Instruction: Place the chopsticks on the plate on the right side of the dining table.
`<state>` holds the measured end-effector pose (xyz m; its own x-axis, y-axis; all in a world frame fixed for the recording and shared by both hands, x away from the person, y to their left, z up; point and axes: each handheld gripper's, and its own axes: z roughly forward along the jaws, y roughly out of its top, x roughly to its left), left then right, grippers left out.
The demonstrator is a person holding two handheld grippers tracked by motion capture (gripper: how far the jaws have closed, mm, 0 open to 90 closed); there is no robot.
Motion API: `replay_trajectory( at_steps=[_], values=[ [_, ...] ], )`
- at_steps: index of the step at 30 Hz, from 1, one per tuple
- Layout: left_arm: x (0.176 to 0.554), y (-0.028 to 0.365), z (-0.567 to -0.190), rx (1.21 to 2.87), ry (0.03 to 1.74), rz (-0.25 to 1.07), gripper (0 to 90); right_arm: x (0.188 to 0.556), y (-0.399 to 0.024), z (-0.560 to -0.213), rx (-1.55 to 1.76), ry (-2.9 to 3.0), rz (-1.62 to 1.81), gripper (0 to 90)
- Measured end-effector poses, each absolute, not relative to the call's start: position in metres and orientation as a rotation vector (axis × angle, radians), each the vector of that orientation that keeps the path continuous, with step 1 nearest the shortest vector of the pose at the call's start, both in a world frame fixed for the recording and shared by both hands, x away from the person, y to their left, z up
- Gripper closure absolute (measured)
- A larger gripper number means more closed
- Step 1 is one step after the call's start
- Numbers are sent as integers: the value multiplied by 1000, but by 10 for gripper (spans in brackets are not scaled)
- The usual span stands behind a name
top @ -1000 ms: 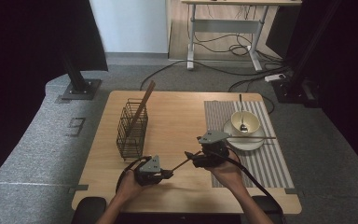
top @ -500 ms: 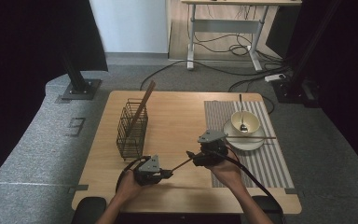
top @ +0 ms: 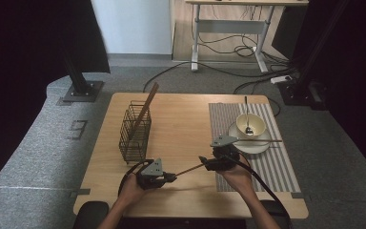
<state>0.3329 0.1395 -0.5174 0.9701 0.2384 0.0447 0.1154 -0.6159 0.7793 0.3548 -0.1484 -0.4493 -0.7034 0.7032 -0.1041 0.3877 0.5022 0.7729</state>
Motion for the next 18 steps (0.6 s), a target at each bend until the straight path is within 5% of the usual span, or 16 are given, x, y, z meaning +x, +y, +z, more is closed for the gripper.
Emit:
replay_trajectory(
  at_steps=[18],
  values=[
    [335, 137, -523, 2332, 236, 119, 848, 339, -145, -450, 762, 2568, 1014, 166]
  ],
)
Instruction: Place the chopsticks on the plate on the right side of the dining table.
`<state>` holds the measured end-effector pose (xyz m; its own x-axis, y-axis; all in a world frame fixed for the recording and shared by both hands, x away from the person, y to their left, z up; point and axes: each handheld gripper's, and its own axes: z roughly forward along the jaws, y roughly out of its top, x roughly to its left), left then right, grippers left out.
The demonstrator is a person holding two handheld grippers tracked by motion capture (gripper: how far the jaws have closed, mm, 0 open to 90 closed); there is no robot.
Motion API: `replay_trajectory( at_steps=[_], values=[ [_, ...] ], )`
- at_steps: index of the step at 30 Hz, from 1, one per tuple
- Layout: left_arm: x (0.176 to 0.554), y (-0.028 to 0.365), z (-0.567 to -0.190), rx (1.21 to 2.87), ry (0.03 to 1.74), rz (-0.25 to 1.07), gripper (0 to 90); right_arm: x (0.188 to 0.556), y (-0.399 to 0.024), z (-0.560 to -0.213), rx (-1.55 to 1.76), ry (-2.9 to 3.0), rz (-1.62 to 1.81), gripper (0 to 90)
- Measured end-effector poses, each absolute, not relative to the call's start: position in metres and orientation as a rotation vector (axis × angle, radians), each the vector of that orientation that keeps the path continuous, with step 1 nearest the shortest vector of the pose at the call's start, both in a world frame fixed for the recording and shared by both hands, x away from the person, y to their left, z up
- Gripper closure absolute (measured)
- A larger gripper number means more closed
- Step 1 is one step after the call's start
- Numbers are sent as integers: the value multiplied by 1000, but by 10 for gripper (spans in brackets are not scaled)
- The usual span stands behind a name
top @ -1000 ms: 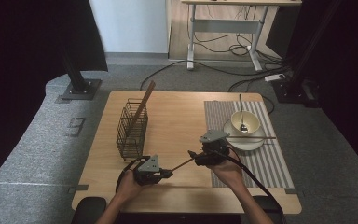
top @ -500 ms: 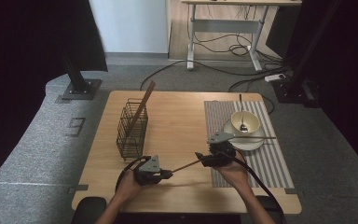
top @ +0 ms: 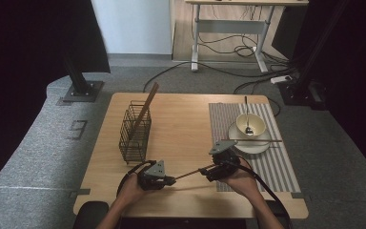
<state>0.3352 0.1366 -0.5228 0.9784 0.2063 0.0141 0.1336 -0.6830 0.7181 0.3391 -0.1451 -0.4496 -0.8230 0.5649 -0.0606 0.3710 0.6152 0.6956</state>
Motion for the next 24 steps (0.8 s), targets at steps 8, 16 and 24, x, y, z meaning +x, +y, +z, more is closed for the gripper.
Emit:
replay_trajectory(
  at_steps=[8, 16, 24],
  values=[
    [334, 134, -524, 2353, 217, 104, 848, 332, -130, -463, 611, 2672, 887, 324],
    [334, 132, -524, 2362, 201, 97, 848, 331, -125, -467, 519, 2721, 836, 488],
    [333, 132, -524, 2365, 182, 82, 848, 330, -123, -472, 479, 2731, 759, 576]
  ],
)
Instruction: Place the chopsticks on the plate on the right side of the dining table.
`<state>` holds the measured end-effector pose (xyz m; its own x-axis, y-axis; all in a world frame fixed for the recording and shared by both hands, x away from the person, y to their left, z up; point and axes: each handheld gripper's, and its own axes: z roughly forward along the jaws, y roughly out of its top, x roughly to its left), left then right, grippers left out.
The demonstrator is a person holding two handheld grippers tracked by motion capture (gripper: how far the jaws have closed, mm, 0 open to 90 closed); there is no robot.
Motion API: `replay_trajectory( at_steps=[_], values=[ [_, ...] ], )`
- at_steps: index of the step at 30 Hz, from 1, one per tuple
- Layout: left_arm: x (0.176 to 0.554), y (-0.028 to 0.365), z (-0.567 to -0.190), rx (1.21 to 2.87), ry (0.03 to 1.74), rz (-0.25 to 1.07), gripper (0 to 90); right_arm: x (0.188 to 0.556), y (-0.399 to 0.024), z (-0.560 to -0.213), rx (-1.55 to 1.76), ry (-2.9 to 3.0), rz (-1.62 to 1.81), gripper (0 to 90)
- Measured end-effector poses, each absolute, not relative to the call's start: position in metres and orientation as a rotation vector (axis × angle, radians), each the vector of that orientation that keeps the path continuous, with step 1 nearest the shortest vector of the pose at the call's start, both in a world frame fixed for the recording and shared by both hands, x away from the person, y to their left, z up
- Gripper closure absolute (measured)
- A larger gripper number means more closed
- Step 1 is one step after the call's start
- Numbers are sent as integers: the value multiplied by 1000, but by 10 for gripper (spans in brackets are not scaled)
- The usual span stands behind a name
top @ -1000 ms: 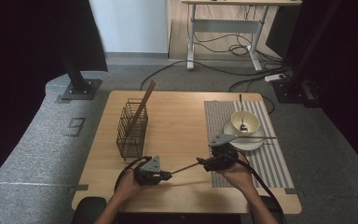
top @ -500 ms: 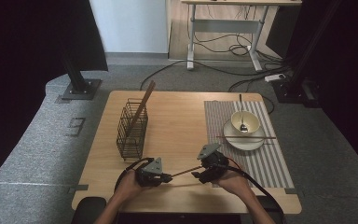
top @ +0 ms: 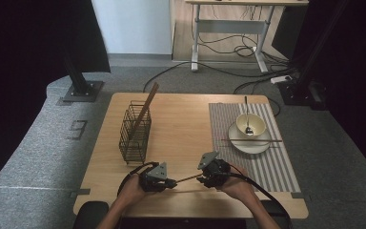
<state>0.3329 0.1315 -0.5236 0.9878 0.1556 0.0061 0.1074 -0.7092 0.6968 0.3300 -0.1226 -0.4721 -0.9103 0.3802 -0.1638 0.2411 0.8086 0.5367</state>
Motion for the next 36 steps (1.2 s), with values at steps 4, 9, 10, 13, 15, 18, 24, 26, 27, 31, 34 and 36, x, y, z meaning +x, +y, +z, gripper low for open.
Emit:
replay_trajectory(
  at_steps=[4, 9, 10, 13, 15, 18, 24, 26, 27, 31, 34, 36],
  values=[
    [333, 132, -524, 2364, 183, 80, 847, 330, -122, -473, 457, 2737, 744, 616],
    [333, 132, -525, 2370, 182, 79, 841, 329, -121, -474, 436, 2765, 723, 655],
    [334, 132, -525, 2370, 185, 78, 837, 329, -121, -474, 433, 2773, 719, 665],
    [335, 133, -525, 2359, 205, 92, 816, 328, -122, -473, 413, 2800, 724, 698],
    [335, 134, -525, 2343, 224, 98, 796, 327, -122, -473, 395, 2816, 732, 728],
    [336, 136, -525, 2321, 243, 114, 741, 325, -121, -472, 365, 2845, 753, 777],
    [338, 140, -524, 2273, 304, 169, 566, 322, -119, -471, 337, 2869, 803, 833],
    [339, 140, -524, 2262, 333, 194, 478, 323, -121, -470, 350, 2852, 796, 833],
    [339, 141, -524, 2257, 348, 203, 435, 324, -122, -470, 358, 2845, 790, 833],
    [343, 143, -524, 2224, 412, 227, 263, 325, -128, -465, 375, 2823, 795, 833],
    [344, 143, -524, 2202, 452, 246, 143, 325, -131, -464, 379, 2816, 796, 833],
    [345, 143, -524, 2200, 472, 260, 127, 324, -134, -465, 386, 2810, 787, 833]
  ],
)
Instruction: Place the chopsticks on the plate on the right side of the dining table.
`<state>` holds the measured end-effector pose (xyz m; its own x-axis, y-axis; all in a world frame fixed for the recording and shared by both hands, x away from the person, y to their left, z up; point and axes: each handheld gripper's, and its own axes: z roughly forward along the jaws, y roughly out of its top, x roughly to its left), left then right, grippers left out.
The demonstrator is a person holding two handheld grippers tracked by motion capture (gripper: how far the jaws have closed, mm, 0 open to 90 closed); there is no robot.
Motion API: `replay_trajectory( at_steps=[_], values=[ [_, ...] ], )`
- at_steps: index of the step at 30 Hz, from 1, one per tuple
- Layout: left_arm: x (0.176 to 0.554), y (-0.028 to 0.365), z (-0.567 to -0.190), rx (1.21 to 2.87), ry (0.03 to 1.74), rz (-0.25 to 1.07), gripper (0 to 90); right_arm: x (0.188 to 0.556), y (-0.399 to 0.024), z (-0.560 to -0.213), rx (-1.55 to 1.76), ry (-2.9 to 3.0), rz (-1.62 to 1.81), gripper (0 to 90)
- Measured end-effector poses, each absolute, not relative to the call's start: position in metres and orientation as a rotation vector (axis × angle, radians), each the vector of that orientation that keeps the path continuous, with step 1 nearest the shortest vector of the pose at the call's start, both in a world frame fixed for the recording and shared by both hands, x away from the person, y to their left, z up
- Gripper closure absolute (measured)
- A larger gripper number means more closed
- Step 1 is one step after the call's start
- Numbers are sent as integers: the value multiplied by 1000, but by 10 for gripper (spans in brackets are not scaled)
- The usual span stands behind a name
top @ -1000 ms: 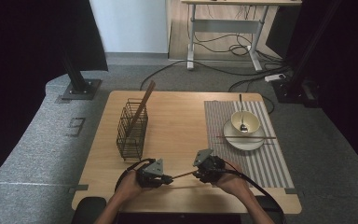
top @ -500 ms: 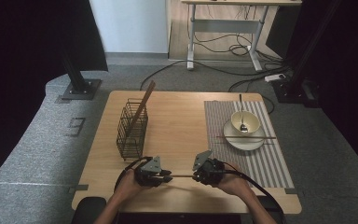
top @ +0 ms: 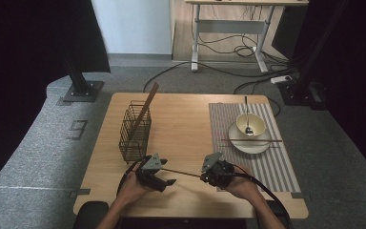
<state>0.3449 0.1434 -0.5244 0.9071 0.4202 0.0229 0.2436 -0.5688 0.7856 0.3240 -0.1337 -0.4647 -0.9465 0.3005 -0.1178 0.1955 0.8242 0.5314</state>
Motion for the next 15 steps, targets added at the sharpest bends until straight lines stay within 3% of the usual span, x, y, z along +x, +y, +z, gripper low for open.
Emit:
replay_trajectory(
  at_steps=[5, 15],
  values=[
    [346, 142, -527, 2212, 509, 286, 5, 324, -137, -466, 403, 2805, 774, 833],
    [347, 142, -532, 2222, 533, 289, 0, 325, -151, -464, 463, 2771, 776, 833]
  ],
)
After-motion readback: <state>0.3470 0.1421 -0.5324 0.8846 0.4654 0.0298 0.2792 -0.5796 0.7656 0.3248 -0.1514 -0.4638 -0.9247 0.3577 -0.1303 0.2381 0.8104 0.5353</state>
